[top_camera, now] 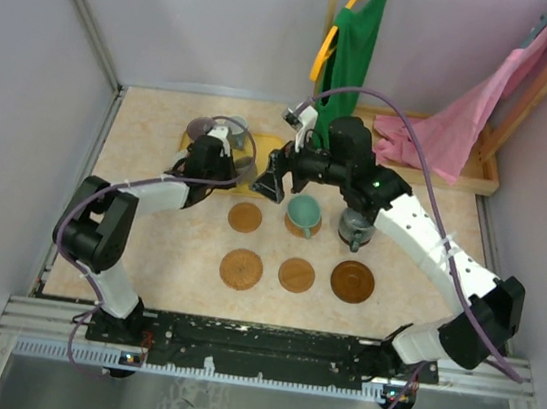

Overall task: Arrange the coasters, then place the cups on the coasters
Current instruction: Adjust the cup on the tray.

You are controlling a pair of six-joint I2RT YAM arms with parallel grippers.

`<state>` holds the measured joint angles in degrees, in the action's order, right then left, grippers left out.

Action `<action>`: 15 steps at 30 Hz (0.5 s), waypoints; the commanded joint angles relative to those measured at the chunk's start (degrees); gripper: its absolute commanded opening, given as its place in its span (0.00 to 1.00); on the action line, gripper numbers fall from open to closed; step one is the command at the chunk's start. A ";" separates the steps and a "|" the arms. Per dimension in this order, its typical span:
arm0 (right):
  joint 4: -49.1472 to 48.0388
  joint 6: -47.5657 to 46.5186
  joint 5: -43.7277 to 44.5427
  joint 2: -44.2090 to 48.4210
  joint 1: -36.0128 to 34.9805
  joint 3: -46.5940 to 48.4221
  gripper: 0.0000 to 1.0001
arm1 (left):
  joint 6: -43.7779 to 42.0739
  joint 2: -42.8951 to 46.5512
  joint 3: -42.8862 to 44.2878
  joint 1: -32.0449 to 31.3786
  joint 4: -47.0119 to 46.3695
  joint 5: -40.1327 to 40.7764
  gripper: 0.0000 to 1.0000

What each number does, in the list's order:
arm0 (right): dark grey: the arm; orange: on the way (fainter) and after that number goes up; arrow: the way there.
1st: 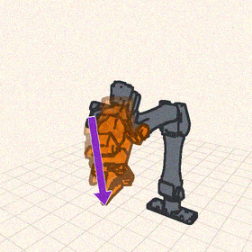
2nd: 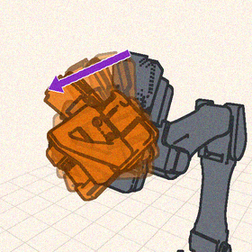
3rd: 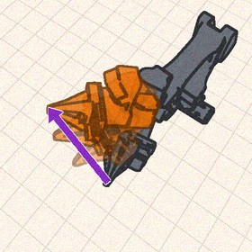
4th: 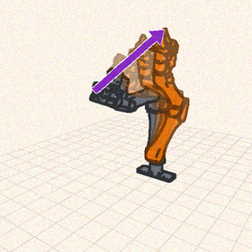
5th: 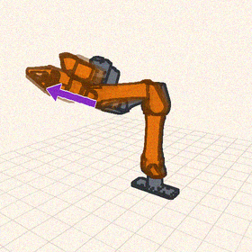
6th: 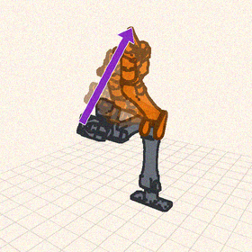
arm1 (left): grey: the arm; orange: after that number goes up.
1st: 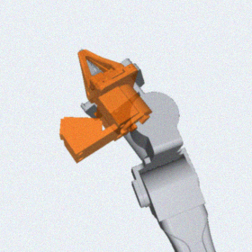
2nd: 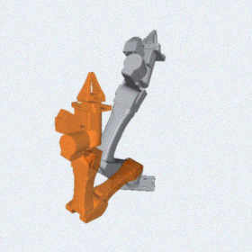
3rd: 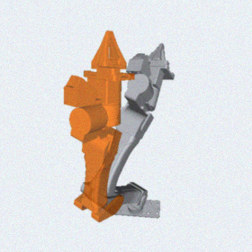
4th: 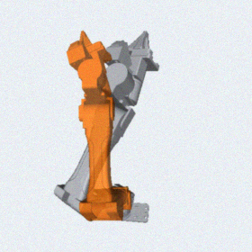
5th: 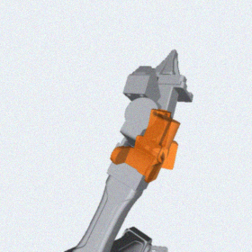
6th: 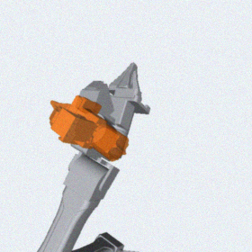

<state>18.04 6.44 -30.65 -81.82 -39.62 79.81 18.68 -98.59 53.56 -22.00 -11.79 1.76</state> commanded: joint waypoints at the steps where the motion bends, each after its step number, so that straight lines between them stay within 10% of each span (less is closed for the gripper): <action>1: -1.10 1.17 2.28 5.03 -0.11 -2.50 0.89 | -1.91 -0.20 -0.39 -2.85 -3.41 7.72 0.00; 15: -0.73 1.89 3.28 8.60 0.42 -5.58 0.89 | -4.29 0.48 -3.35 -8.00 -3.72 19.20 0.01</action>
<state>18.90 7.75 -27.90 -75.94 -39.48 74.43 15.73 -98.59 50.96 -29.30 -15.14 16.58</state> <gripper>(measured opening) 0.891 0.183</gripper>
